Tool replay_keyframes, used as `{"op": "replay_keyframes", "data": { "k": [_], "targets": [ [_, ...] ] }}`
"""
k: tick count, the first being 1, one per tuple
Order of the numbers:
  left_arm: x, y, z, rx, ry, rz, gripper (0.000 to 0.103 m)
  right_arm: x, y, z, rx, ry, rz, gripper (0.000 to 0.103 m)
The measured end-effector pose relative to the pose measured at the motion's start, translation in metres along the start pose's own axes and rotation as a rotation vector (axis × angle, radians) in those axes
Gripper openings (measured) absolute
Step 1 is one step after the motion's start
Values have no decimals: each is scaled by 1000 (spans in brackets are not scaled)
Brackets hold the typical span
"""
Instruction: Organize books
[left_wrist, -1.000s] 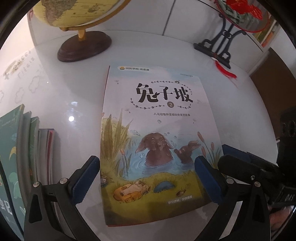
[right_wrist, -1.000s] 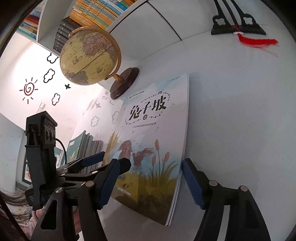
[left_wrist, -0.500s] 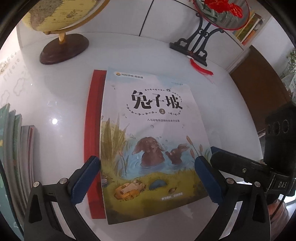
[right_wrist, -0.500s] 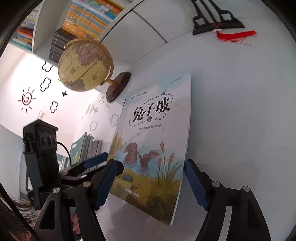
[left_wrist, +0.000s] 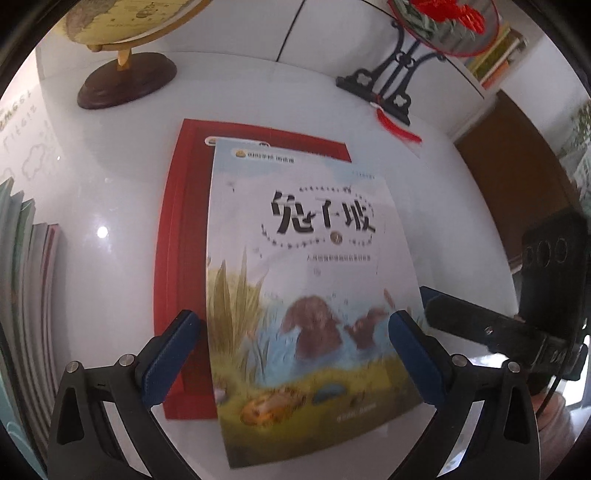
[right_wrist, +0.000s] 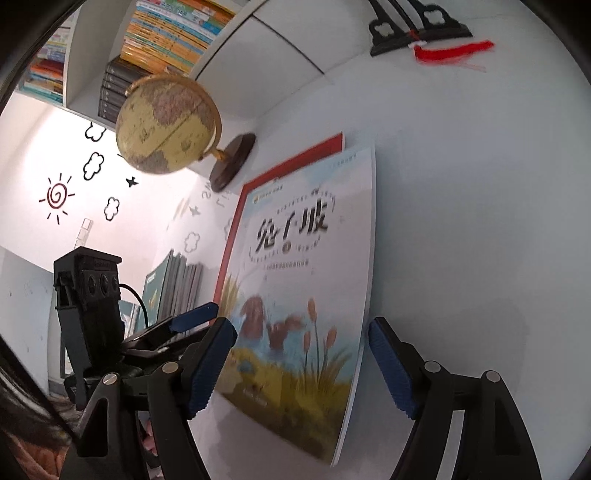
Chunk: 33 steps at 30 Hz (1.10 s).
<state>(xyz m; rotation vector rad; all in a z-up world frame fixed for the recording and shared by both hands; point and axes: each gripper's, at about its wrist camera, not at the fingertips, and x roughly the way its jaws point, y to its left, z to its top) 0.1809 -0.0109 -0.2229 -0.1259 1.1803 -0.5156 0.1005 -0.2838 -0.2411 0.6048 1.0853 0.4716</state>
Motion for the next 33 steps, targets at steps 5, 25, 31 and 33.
{"op": "replay_keyframes", "data": {
  "k": [5,25,31,33],
  "targets": [
    [-1,-7,-9,50,-30,22,102,8,6,5,-62,-57,-1,84],
    [-8,-8,-25,30,0,98,102,-18,-20,-36,175,-98,200,45],
    [-19,-10,-48,-11,16,65,102,-11,-13,-38,113,-25,81,44],
    [-21,-12,-54,-17,15,77,102,-11,-16,-37,136,-31,86,45]
  ]
}}
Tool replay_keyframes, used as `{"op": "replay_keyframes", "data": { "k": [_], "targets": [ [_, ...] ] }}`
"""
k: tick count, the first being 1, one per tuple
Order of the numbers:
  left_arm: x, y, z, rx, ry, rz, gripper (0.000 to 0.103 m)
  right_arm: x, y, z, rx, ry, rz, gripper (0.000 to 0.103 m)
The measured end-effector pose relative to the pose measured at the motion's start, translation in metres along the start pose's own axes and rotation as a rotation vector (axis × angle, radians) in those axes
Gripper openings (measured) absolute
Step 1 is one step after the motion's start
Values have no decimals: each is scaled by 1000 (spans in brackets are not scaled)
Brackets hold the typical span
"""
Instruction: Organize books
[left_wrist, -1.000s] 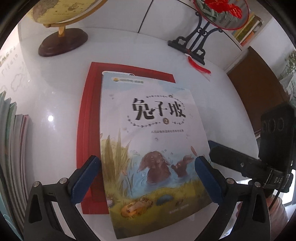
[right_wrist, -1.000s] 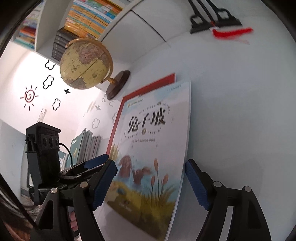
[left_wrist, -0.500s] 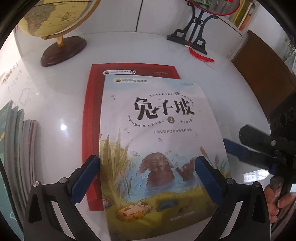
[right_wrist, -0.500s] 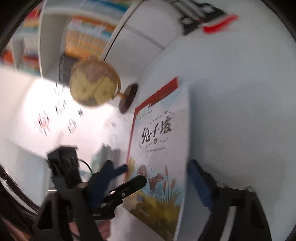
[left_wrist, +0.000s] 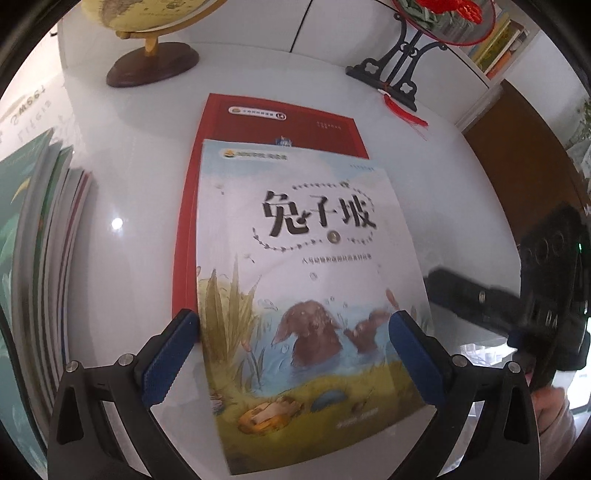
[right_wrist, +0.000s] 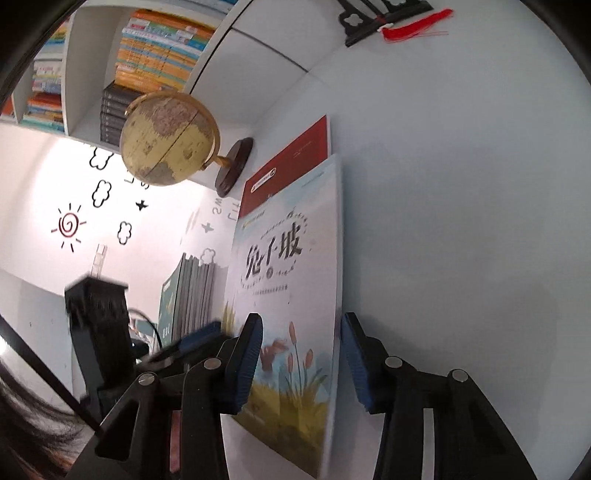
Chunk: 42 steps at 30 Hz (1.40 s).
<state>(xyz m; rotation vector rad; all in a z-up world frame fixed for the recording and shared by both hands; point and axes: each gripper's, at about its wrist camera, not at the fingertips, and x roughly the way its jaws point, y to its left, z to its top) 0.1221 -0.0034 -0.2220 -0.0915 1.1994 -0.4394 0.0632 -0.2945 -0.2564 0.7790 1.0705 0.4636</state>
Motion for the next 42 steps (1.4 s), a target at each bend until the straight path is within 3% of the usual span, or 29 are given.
{"op": "replay_keyframes", "data": {
  "k": [6,11,13,16,20,22,25,29,31,34,39,42],
  "targets": [
    [-1,2,-14,-47,11,28,102,1,-2,4,2,32,43,51],
    [-2,7,-15,-54,1,22,102,-8,27,0,-156,130,166,57],
    [-3,9,-14,-89,-2,6,102,-6,32,-2,-196,132,133,58],
    [-8,18,-13,-169,-32,-51,102,6,20,0,-152,167,85,59],
    [-8,25,-15,-225,-40,-118,101,4,22,-2,-202,124,104,58],
    [-10,21,-15,-210,-40,-94,101,8,19,-3,-200,115,68,54],
    [-12,16,-15,-204,-56,-37,101,10,24,-5,-261,100,-6,37],
    [-25,13,-12,-200,-130,-14,95,6,40,-9,-377,118,13,27],
    [-31,15,-11,-197,-153,-19,95,7,43,-9,-383,138,18,27],
    [-25,15,-10,-189,-134,-1,95,16,41,-11,-392,178,-42,27],
    [-15,20,-17,-204,-90,18,95,19,24,-12,-271,169,-21,29],
    [-5,11,-22,-163,-49,111,94,17,20,-16,-226,159,7,29]
  ]
}}
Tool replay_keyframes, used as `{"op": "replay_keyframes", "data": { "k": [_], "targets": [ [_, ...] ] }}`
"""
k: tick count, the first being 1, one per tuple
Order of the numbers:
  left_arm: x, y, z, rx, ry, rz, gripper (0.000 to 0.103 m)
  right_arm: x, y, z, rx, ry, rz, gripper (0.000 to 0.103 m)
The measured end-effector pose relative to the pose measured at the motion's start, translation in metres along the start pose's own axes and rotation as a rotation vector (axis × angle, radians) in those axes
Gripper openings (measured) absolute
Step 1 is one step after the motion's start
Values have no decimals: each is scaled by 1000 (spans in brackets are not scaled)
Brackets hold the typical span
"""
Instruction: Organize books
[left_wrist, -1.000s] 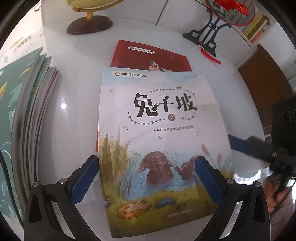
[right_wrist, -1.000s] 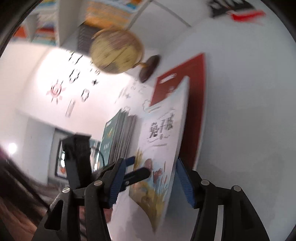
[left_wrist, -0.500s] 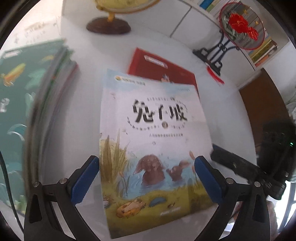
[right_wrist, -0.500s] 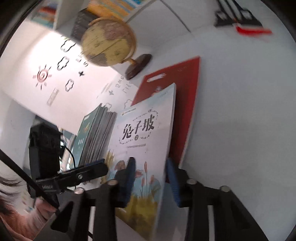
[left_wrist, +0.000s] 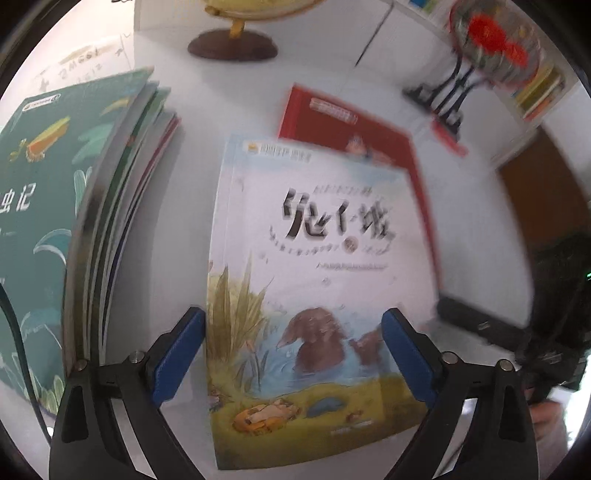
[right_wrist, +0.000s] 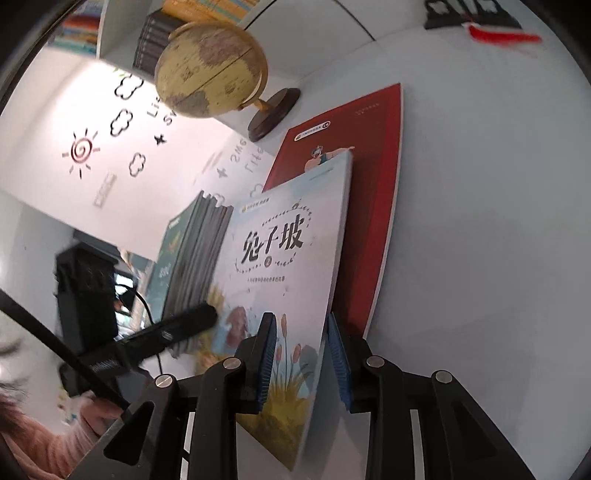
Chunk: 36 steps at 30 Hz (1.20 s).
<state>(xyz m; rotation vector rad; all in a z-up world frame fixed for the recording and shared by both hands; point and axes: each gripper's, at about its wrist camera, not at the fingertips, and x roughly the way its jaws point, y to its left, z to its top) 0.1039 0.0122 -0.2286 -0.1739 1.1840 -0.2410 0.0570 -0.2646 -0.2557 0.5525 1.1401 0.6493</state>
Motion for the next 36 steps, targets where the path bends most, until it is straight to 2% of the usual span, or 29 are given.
{"op": "replay_keyframes", "data": {
  "k": [3,5,7,9,11,14,16,18,21,28,31,33,36],
  "targets": [
    [6,-16,-3,101,42,113,94,3,0,-7,11,53,4,29],
    [8,-22,-5,152,50,139,95,1,4,-11,-1,71,5,29],
    [6,-21,-5,141,39,112,96,1,3,-15,11,80,30,31],
    [3,-17,-2,105,33,72,96,0,-3,-17,57,66,85,41],
    [0,-10,-1,72,35,22,96,-1,-8,-17,100,48,131,44],
    [-14,-3,0,42,-3,-54,96,1,2,-17,39,65,130,51],
    [-14,2,-2,34,7,-91,96,-10,8,-20,-3,14,225,51],
    [-12,0,-5,52,15,-73,96,-18,9,-20,-6,-26,288,42],
    [-16,-1,-6,47,-16,-46,96,-10,16,-19,-50,-8,164,41],
    [-44,0,-3,-14,-92,-173,95,-8,28,-15,-84,-9,232,37],
    [-51,-5,0,-7,-118,-188,95,3,29,-11,-92,3,189,37],
    [-45,-8,2,-14,-89,-238,95,9,24,-10,-67,7,170,37],
    [-33,-14,0,-1,-57,-222,86,20,24,-13,-71,43,116,37]
  ]
}}
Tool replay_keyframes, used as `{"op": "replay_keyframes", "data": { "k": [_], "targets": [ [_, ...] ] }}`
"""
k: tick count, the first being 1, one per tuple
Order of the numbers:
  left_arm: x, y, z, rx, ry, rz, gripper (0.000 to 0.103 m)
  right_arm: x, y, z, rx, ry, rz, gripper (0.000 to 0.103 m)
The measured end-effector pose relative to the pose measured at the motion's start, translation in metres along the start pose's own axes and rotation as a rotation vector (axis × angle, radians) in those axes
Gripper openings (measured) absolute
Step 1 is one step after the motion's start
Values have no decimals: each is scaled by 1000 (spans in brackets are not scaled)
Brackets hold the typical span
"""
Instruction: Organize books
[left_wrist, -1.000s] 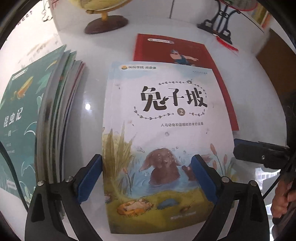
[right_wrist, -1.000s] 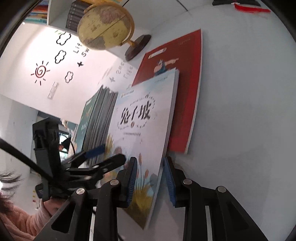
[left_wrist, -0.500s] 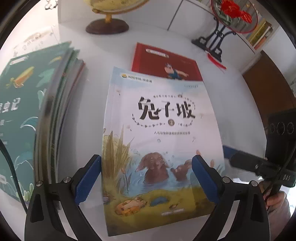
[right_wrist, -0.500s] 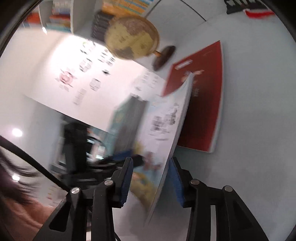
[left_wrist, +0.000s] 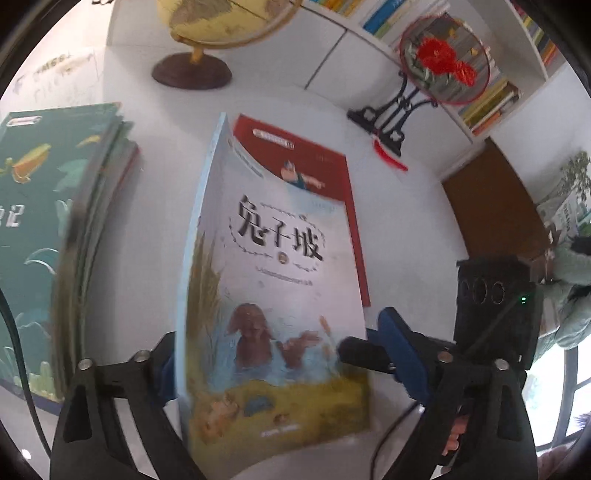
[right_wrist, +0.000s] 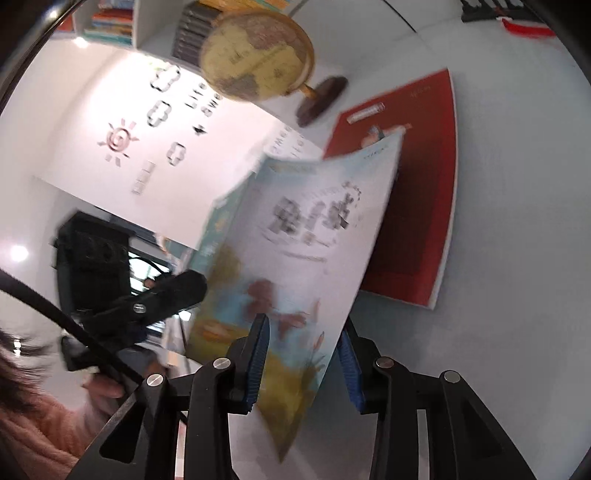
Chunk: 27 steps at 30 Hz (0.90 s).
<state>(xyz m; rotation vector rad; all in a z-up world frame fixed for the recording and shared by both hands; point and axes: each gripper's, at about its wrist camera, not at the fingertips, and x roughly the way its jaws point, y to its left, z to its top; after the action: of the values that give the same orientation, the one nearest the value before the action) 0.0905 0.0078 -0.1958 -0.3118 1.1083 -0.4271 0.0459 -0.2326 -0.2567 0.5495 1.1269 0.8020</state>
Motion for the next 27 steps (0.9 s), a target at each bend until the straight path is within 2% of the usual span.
{"op": "replay_keyframes", "data": {
  "k": [1,2,3,4,6,8,13,18,21,27],
  "targets": [
    [0,-1,-1,14,-2,18,76,3,2,-1,-19,5,-34,37],
    [1,-2,-1,28,-1,45,70,4,5,-2,-36,-2,-58,33],
    [1,-2,-2,40,5,98,57,3,5,-1,-42,-14,-66,26],
    [0,0,-2,41,10,124,50,0,5,0,-35,-32,-62,23],
    [-1,7,-1,31,25,152,41,-10,1,4,-18,-79,-23,10],
    [-5,10,1,16,40,137,38,-20,4,9,-36,-118,-5,9],
    [-19,-6,8,83,12,197,38,-26,27,22,-109,-134,0,9],
    [-35,-9,21,62,-2,173,38,-33,43,32,-131,-163,11,9],
    [-47,-13,29,61,4,187,38,-39,52,37,-149,-171,6,9],
    [-86,-7,43,88,-65,211,38,-48,88,46,-185,-232,46,9]
  ]
}}
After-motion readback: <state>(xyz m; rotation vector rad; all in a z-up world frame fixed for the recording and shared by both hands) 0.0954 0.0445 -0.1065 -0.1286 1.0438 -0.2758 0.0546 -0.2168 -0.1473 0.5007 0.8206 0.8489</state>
